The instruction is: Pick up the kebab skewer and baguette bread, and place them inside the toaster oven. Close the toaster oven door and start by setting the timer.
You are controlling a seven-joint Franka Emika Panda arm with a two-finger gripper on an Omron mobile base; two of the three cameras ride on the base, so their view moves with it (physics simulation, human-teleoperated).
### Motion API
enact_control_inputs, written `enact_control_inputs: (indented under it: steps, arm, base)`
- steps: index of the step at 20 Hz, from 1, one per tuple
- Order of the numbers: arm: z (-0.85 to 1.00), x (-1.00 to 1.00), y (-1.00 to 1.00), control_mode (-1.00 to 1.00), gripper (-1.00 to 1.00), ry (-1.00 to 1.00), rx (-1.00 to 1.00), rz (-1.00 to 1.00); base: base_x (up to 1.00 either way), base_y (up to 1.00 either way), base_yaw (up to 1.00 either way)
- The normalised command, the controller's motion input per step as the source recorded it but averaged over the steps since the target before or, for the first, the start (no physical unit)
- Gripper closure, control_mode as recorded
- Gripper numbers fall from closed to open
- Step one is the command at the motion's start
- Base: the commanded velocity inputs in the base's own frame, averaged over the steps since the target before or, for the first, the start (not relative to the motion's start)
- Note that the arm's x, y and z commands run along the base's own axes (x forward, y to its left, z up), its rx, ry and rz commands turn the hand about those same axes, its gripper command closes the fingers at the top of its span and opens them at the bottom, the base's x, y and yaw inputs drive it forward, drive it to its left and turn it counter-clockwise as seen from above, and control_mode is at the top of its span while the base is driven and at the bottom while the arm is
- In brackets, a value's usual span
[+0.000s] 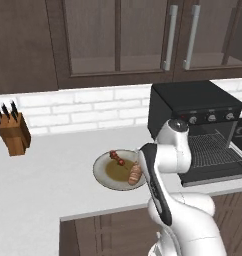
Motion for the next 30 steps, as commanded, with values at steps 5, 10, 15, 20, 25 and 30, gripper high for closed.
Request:
enact_control_inputs:
  steps: [5, 10, 15, 20, 25, 30]
  arm:
    - [-0.13, 0.26, 0.46, -1.0, -1.0, 0.34, -0.03, -0.11]
    - [-0.52, 0.02, 0.0, -1.0, -1.0, 0.2, -0.01, -0.06]
    - [-0.35, 0.15, 0.0, -1.0, -1.0, 0.07, 0.0, -0.06]
    - [-0.22, 0.23, 0.04, -1.0, -1.0, 0.01, 0.0, -0.07]
    - [-0.32, 0.13, 0.01, -1.0, -1.0, 0.0, 0.0, -0.09]
    - [-0.23, 0.13, 0.02, -1.0, -1.0, 0.0, 0.0, -0.08]
  base:
    - [0.0, 0.0, 0.0]
    - [0.0, 0.0, 0.0]
    - [0.0, 0.0, 0.0]
    - [0.0, 0.0, 0.0]
    - [0.0, 0.0, 0.0]
    - [0.0, 0.0, 0.0]
